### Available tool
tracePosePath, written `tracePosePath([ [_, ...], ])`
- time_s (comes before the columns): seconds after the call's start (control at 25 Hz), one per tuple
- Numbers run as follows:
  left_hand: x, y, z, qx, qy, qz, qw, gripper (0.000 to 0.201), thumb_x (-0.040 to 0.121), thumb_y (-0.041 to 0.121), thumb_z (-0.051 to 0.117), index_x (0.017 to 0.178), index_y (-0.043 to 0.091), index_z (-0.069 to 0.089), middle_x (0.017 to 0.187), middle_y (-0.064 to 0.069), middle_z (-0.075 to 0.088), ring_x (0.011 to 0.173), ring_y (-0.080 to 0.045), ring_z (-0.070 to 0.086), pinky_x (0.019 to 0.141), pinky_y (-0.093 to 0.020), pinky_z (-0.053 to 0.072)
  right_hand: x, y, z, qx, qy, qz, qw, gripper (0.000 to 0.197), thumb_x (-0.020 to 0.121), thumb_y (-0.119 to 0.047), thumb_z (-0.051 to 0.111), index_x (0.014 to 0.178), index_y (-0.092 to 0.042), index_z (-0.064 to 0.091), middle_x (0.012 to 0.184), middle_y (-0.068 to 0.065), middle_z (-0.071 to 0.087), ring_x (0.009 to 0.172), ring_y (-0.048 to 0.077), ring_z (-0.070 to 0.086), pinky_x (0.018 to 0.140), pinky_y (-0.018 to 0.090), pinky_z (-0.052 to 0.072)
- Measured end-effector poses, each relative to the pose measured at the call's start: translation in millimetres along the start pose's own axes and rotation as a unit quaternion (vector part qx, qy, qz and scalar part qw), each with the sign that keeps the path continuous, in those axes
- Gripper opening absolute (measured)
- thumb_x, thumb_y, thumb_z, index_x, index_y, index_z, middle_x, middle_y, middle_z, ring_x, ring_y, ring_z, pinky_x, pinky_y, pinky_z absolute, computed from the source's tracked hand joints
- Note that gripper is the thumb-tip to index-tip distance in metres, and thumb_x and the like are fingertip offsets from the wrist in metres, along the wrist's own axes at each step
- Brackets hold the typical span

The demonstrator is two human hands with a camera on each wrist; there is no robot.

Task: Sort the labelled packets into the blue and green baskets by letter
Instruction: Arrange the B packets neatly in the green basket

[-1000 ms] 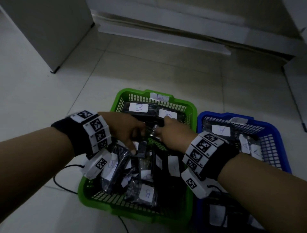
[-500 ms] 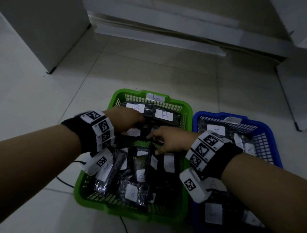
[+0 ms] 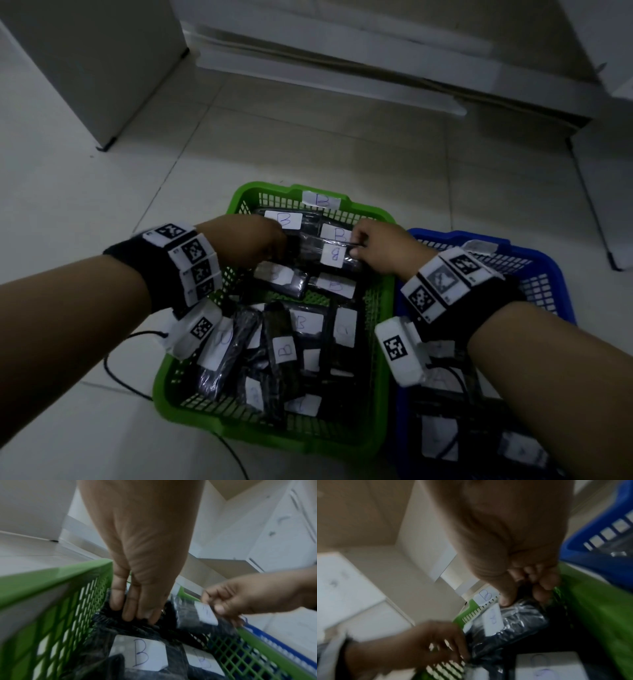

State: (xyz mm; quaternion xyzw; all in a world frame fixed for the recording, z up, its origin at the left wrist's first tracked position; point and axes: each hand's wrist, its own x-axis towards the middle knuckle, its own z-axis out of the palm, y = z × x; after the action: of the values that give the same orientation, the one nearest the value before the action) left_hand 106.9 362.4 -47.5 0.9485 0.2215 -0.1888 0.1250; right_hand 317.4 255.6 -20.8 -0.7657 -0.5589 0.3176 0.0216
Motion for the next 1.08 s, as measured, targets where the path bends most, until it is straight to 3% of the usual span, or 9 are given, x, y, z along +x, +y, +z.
tracePosePath([
  [0.2,-3,14,11,-0.026,-0.063,0.113,0.991,0.034,0.092,0.022,0.050,0.122,0.035,0.060,0.129,0.004,0.046,0.115,-0.014,0.046,0.097,-0.030,0.043,4,-5,18,-0.178,-0.020,0.019,0.984,0.013,0.091,-0.004,0.052,0.096,0.000,0.063,0.081,0.009,0.055,0.062,0.015,0.045,0.057,0.025,0.040],
  [0.32,-1,23,18,0.049,-0.111,0.086,0.989,0.039,0.092,0.045,0.043,0.130,0.053,0.039,0.134,0.005,0.035,0.118,-0.020,0.042,0.096,-0.038,0.043,-1,-8,18,-0.233,-0.043,-0.005,0.971,0.018,0.092,0.000,0.047,0.077,0.001,0.056,0.074,0.004,0.036,0.059,0.015,0.039,0.050,0.024,0.033],
  [0.4,0,26,14,0.091,-0.135,0.074,0.984,0.040,0.095,0.045,0.039,0.133,0.057,0.033,0.143,0.004,0.027,0.126,-0.022,0.037,0.100,-0.039,0.040,-6,-10,19,-0.263,-0.058,-0.010,0.963,0.029,0.091,0.006,0.042,0.064,-0.004,0.046,0.074,0.004,0.035,0.057,0.015,0.035,0.049,0.024,0.031],
  [0.52,-3,28,10,0.080,-0.141,0.058,0.985,0.040,0.097,0.042,0.036,0.133,0.058,0.034,0.149,0.006,0.024,0.130,-0.021,0.039,0.100,-0.037,0.042,-10,-11,23,-0.280,-0.020,-0.036,0.959,0.021,0.089,0.007,0.043,0.094,0.001,0.062,0.087,0.009,0.047,0.076,0.024,0.056,0.060,0.028,0.039],
  [0.6,-6,25,10,0.068,-0.147,0.051,0.986,0.040,0.097,0.042,0.036,0.134,0.057,0.032,0.148,0.007,0.025,0.127,-0.021,0.044,0.095,-0.035,0.045,-12,-12,28,-0.234,0.015,-0.079,0.969,0.024,0.087,0.003,0.048,0.108,-0.005,0.058,0.104,0.013,0.052,0.090,0.030,0.060,0.063,0.031,0.043],
  [0.72,-8,20,13,0.075,-0.169,0.034,0.982,0.042,0.098,0.042,0.034,0.137,0.055,0.027,0.149,0.002,0.023,0.125,-0.024,0.046,0.093,-0.038,0.049,-14,-12,37,-0.217,-0.089,-0.143,0.961,0.026,0.088,-0.015,0.058,0.113,-0.024,0.058,0.110,0.006,0.044,0.090,0.027,0.056,0.068,0.031,0.048],
  [0.84,-10,18,14,0.094,-0.157,0.028,0.983,0.044,0.097,0.043,0.036,0.139,0.053,0.026,0.152,0.002,0.021,0.128,-0.026,0.045,0.091,-0.038,0.050,-15,-10,37,-0.242,-0.128,-0.139,0.952,0.037,0.093,-0.013,0.052,0.123,-0.032,0.059,0.120,0.009,0.041,0.083,0.025,0.051,0.065,0.029,0.040],
  [0.96,-13,21,15,-0.012,-0.116,0.068,0.991,0.050,0.089,0.029,0.056,0.136,0.039,0.042,0.139,0.004,0.040,0.121,-0.018,0.049,0.096,-0.029,0.045,-24,-10,40,-0.286,-0.198,-0.166,0.923,0.049,0.090,-0.012,0.055,0.129,-0.040,0.052,0.127,0.007,0.036,0.109,0.029,0.048,0.079,0.032,0.045],
  [1.08,-15,27,15,-0.119,-0.121,0.113,0.979,0.064,0.076,0.010,0.066,0.133,0.034,0.049,0.133,0.004,0.052,0.116,-0.013,0.052,0.100,-0.028,0.043,-32,-10,46,-0.328,-0.205,-0.187,0.903,0.042,0.085,-0.021,0.065,0.125,-0.030,0.054,0.131,0.008,0.034,0.125,0.030,0.033,0.094,0.038,0.044],
])
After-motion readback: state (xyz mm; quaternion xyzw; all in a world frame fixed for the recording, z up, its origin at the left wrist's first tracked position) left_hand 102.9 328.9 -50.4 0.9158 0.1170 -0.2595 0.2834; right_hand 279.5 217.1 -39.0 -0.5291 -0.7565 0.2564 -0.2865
